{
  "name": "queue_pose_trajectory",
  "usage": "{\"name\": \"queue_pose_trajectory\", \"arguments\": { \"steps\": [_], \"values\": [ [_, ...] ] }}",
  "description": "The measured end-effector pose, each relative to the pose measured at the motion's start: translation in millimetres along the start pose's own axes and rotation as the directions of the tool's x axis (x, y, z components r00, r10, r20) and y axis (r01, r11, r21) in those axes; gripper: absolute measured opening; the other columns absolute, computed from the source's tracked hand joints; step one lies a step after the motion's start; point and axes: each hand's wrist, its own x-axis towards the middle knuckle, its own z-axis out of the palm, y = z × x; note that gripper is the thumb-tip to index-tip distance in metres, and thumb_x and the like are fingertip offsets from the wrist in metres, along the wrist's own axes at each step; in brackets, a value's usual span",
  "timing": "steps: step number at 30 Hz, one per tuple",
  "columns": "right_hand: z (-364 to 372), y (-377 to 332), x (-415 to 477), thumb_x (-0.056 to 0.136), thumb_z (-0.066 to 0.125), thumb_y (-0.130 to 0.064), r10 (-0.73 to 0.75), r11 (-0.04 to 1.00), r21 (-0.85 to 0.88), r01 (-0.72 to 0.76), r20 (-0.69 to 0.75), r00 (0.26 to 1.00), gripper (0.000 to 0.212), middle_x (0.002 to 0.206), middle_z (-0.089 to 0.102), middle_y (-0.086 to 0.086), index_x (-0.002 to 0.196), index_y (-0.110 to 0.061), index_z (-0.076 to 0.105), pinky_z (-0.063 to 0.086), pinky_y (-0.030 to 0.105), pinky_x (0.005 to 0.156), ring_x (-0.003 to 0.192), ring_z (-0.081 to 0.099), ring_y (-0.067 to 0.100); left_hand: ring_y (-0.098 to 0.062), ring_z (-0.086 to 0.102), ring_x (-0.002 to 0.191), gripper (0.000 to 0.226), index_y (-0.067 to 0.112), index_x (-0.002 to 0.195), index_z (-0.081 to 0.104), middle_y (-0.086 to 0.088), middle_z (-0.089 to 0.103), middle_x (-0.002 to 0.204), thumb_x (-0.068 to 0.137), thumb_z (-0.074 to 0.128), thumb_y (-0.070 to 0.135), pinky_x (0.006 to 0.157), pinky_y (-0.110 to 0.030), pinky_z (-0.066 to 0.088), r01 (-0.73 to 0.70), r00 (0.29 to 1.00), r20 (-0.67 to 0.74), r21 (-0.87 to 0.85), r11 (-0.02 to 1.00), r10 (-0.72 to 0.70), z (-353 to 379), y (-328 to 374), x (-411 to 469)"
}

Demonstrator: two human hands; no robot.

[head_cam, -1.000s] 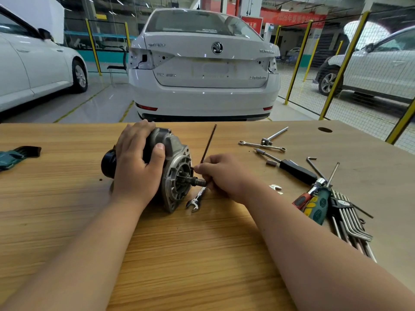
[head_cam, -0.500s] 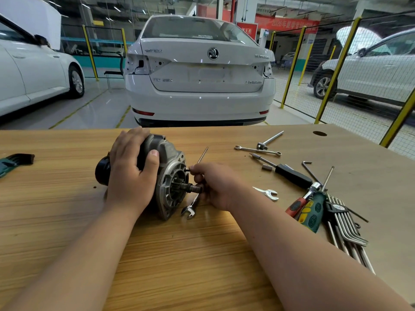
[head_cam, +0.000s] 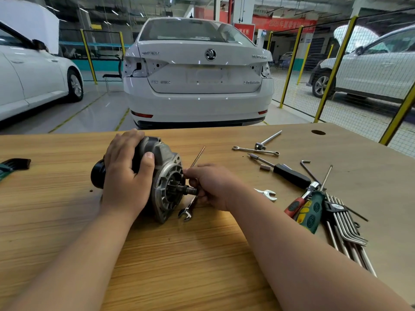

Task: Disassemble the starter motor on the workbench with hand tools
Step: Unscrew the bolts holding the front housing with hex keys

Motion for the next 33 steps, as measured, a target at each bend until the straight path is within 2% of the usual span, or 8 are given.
{"name": "queue_pose_trajectory", "arguments": {
  "steps": [4,9,12,16,19,23,27,33],
  "values": [
    [-5.7,-0.3,-2.1,0.091,0.065,-0.029,-0.306,0.87,-0.409,0.275,-0.012,0.952,0.024,0.062,0.055,-0.006,0.07,-0.021,0.058,0.039,0.026,0.051,0.051,0.046,0.008,-0.019,0.024,0.144,0.051,0.017,0.138,0.049,-0.001,0.042,0.147,0.09,0.043,0.033,0.118,-0.039,0.021,-0.003,1.0,-0.002,-0.003,1.0,0.003,-0.5,0.2,0.1],
    [-9.8,-3.1,-5.8,0.091,0.065,-0.025,-0.623,0.384,-0.783,0.488,0.171,0.764,0.014,0.073,0.055,-0.015,0.078,-0.027,0.058,0.047,0.03,0.061,0.066,0.052,0.007,-0.017,0.024,0.144,0.052,0.018,0.139,0.049,0.0,0.041,0.148,0.09,0.042,0.034,0.118,-0.037,0.019,0.001,1.0,0.002,-0.001,1.0,-0.001,-0.9,-0.2,0.4],
    [-13.8,-4.5,-6.9,0.091,0.064,-0.022,-0.693,0.134,-0.836,0.531,0.304,0.653,0.004,0.086,0.061,-0.007,0.091,-0.019,0.067,0.053,0.037,0.062,0.073,0.057,0.017,-0.018,0.025,0.143,0.051,0.017,0.137,0.05,-0.001,0.043,0.146,0.09,0.042,0.033,0.117,-0.036,0.02,-0.004,1.0,-0.004,0.008,1.0,0.004,-0.2,-0.9,0.3],
    [-15.2,-1.7,-7.6,0.092,0.062,-0.023,-0.727,0.063,-0.835,0.547,0.337,0.598,0.011,0.088,0.064,-0.001,0.093,-0.014,0.068,0.053,0.039,0.061,0.074,0.058,0.022,-0.019,0.026,0.142,0.049,0.017,0.135,0.051,-0.001,0.044,0.145,0.09,0.042,0.032,0.116,-0.037,0.021,-0.008,1.0,-0.005,0.006,1.0,0.008,0.1,0.0,0.5],
    [-17.4,2.1,-7.0,0.091,0.063,-0.022,-0.754,0.13,-0.828,0.546,0.275,0.597,0.008,0.082,0.063,-0.007,0.088,-0.017,0.068,0.05,0.035,0.058,0.07,0.057,0.016,-0.02,0.026,0.141,0.049,0.016,0.135,0.051,-0.002,0.045,0.144,0.09,0.043,0.032,0.117,-0.039,0.022,0.007,1.0,0.002,0.005,1.0,-0.007,-1.2,2.0,0.1],
    [-19.5,8.7,-4.3,0.088,0.067,-0.03,-0.616,0.594,-0.658,0.463,-0.002,0.788,0.016,0.06,0.057,-0.014,0.073,-0.027,0.062,0.036,0.014,0.05,0.056,0.051,-0.003,-0.019,0.026,0.141,0.049,0.016,0.135,0.051,-0.002,0.043,0.145,0.09,0.042,0.032,0.117,-0.039,0.021,0.018,1.0,0.011,0.032,0.999,-0.019,-2.4,4.9,0.2],
    [-8.6,7.3,-2.0,0.088,0.065,-0.03,-0.367,0.879,-0.355,0.317,-0.082,0.926,0.024,0.051,0.057,-0.008,0.067,-0.019,0.063,0.042,0.033,0.057,0.053,0.049,0.013,-0.016,0.023,0.143,0.05,0.016,0.137,0.05,-0.001,0.042,0.147,0.091,0.042,0.033,0.117,-0.031,0.018,0.014,1.0,0.009,0.04,0.999,-0.015,-1.6,3.5,0.4],
    [3.8,5.0,-0.2,0.089,0.064,-0.027,-0.169,0.98,-0.128,0.152,-0.135,0.976,0.019,0.048,0.054,-0.009,0.074,-0.015,0.066,0.037,0.03,0.05,0.049,0.044,0.013,-0.016,0.024,0.143,0.05,0.017,0.137,0.05,-0.001,0.042,0.147,0.091,0.042,0.033,0.116,-0.027,0.016,0.009,1.0,0.001,0.043,0.999,-0.009,0.4,1.8,0.1]
  ]
}}
